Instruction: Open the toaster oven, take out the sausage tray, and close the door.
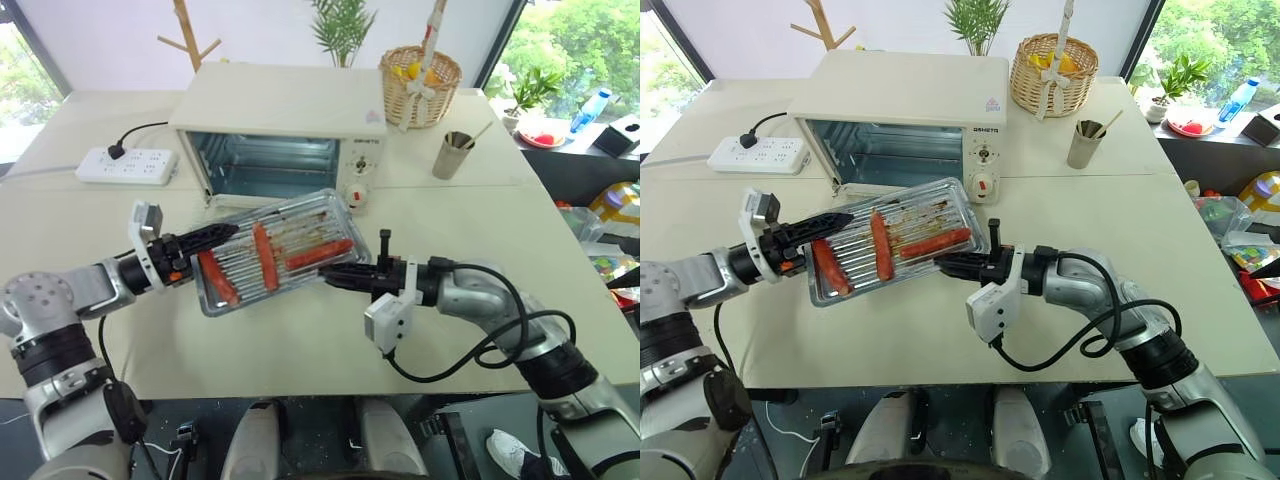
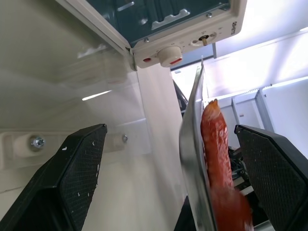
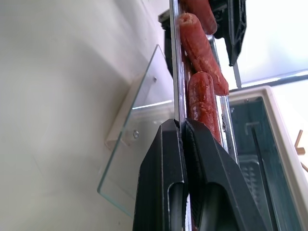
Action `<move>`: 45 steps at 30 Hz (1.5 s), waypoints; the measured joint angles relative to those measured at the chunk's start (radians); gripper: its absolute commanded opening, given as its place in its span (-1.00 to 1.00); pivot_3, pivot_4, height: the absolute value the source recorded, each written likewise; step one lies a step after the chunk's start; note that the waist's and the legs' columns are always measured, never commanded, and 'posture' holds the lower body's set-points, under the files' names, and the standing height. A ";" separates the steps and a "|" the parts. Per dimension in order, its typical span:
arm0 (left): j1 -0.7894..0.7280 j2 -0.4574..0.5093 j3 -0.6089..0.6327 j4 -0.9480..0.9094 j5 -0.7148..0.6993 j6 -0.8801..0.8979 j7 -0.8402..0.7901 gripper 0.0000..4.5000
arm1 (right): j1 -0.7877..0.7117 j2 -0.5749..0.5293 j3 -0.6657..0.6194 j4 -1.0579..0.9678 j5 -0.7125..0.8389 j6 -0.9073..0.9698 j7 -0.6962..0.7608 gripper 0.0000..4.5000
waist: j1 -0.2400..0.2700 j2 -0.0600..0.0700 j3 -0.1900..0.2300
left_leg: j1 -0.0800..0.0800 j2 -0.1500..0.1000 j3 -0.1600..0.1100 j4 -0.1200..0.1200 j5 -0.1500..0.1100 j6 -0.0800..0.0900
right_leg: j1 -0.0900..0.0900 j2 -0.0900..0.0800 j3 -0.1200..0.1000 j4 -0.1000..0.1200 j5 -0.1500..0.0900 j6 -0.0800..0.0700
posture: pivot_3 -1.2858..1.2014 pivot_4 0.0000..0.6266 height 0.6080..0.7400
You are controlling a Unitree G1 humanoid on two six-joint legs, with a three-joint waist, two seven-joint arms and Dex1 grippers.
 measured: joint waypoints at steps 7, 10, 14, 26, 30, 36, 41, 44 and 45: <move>-0.019 0.002 0.006 0.045 -0.069 0.000 0.068 -0.54 | 0.000 0.001 -0.001 0.000 0.000 -0.003 0.014 -1.00 | 0.001 0.000 0.000 | 0.000 0.000 0.000 0.000 0.000 0.000 | 0.000 0.000 0.000 0.000 0.000 0.000 | 0.03 -0.52 1.00; -0.030 0.011 0.019 0.062 -0.115 0.001 0.073 -0.74 | 0.002 -0.001 0.000 0.003 -0.008 -0.009 0.020 -1.00 | 0.001 0.000 0.000 | 0.000 0.000 0.000 0.000 0.000 0.000 | 0.000 0.000 0.000 0.000 0.000 0.000 | 0.03 -0.52 1.00; -0.029 0.016 0.018 0.079 -0.142 0.001 0.097 -0.74 | 0.002 0.000 0.000 0.001 -0.007 -0.024 0.019 -1.00 | 0.000 0.000 0.000 | 0.000 0.000 0.000 0.000 0.000 0.000 | 0.000 0.000 0.000 0.000 0.000 0.000 | 0.03 -0.52 1.00; -0.006 0.055 -0.004 0.080 -0.202 0.001 0.124 0.75 | 0.002 0.014 -0.001 -0.021 -0.007 -0.019 0.019 -1.00 | 0.001 0.000 0.000 | 0.000 0.000 -0.001 0.000 0.000 0.000 | 0.000 0.000 0.000 0.000 0.000 0.000 | 0.03 -0.52 1.00; -0.007 0.102 -0.020 0.105 -0.253 0.000 0.112 0.98 | 0.003 0.014 -0.001 -0.021 -0.007 -0.019 0.019 -1.00 | 0.000 0.000 0.000 | 0.000 0.000 -0.002 0.000 0.000 0.000 | 0.000 0.000 0.000 0.000 0.000 0.000 | 0.03 -0.52 1.00; -0.064 0.154 -0.018 0.203 -0.229 -0.030 0.106 0.98 | 0.007 0.012 -0.002 -0.021 -0.007 -0.024 0.019 -1.00 | 0.001 0.000 0.000 | 0.000 -0.001 -0.002 0.000 0.000 0.000 | 0.000 0.000 0.000 0.000 0.000 0.000 | 0.03 -0.52 1.00; -0.074 0.167 -0.057 0.221 -0.176 -0.071 0.076 0.98 | 0.011 0.009 -0.002 -0.021 -0.007 -0.031 0.019 -1.00 | 0.001 0.000 0.000 | 0.000 -0.001 -0.001 0.000 0.000 0.000 | 0.000 0.000 0.000 0.000 0.000 0.000 | 0.03 -0.52 1.00; -0.072 0.154 -0.093 0.218 -0.149 -0.077 0.060 0.98 | 0.011 0.009 -0.003 -0.021 -0.005 -0.032 0.019 -1.00 | 0.001 0.000 0.000 | 0.000 -0.001 -0.001 0.000 0.000 0.000 | 0.000 0.000 0.000 0.000 0.000 0.000 | 0.03 -0.52 1.00; -0.067 0.145 -0.102 0.213 -0.142 -0.082 0.058 0.98 | 0.011 0.010 -0.003 -0.021 -0.003 -0.032 0.019 -1.00 | 0.001 0.000 0.000 | 0.000 -0.001 -0.001 0.000 0.000 0.000 | 0.000 0.000 0.000 0.000 0.000 0.000 | 0.03 -0.52 1.00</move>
